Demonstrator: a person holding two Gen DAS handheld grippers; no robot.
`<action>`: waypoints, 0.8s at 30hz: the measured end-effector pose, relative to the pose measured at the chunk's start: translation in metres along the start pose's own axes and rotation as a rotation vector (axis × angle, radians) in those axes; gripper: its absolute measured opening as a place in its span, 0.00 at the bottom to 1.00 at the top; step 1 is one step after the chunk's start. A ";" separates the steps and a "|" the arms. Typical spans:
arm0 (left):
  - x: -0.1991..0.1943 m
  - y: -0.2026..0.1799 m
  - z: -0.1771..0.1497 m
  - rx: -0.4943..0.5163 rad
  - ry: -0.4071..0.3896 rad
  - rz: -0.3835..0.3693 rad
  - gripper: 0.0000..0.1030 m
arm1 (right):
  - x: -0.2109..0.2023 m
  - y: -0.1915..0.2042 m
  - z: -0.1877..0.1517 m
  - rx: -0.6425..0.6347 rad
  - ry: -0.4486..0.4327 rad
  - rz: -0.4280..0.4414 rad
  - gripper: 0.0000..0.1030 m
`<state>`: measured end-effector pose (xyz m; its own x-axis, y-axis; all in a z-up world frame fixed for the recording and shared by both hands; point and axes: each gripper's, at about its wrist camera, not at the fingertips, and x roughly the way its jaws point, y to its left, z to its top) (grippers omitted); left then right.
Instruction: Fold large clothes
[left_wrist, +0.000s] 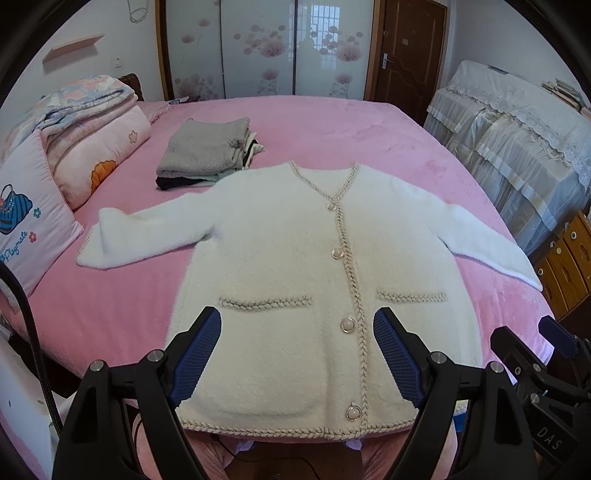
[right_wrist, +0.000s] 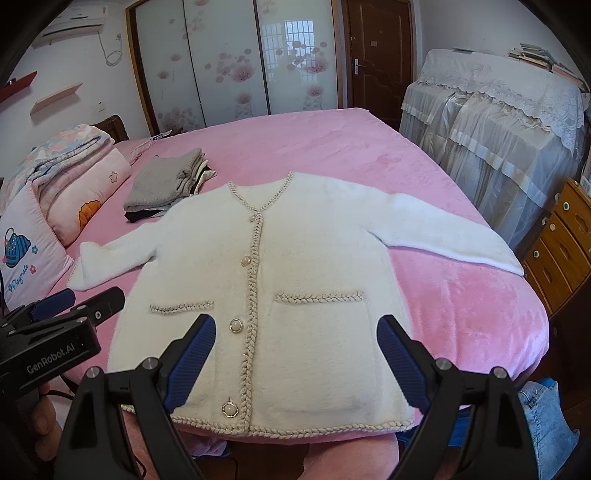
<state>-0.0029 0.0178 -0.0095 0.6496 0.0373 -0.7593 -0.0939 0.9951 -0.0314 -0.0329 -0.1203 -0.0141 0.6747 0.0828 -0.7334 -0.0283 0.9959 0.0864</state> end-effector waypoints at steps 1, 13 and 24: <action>-0.001 0.001 0.000 -0.001 -0.010 0.001 0.81 | 0.000 0.002 -0.001 -0.005 0.001 0.002 0.87; -0.001 0.004 0.001 0.001 -0.044 0.007 0.81 | 0.005 0.005 -0.001 -0.014 0.009 0.025 0.87; 0.005 -0.003 0.004 0.026 -0.046 0.001 0.81 | 0.016 -0.005 -0.003 0.014 0.030 0.042 0.87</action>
<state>0.0035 0.0154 -0.0105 0.6835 0.0421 -0.7288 -0.0753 0.9971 -0.0130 -0.0244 -0.1236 -0.0286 0.6507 0.1263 -0.7488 -0.0458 0.9908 0.1273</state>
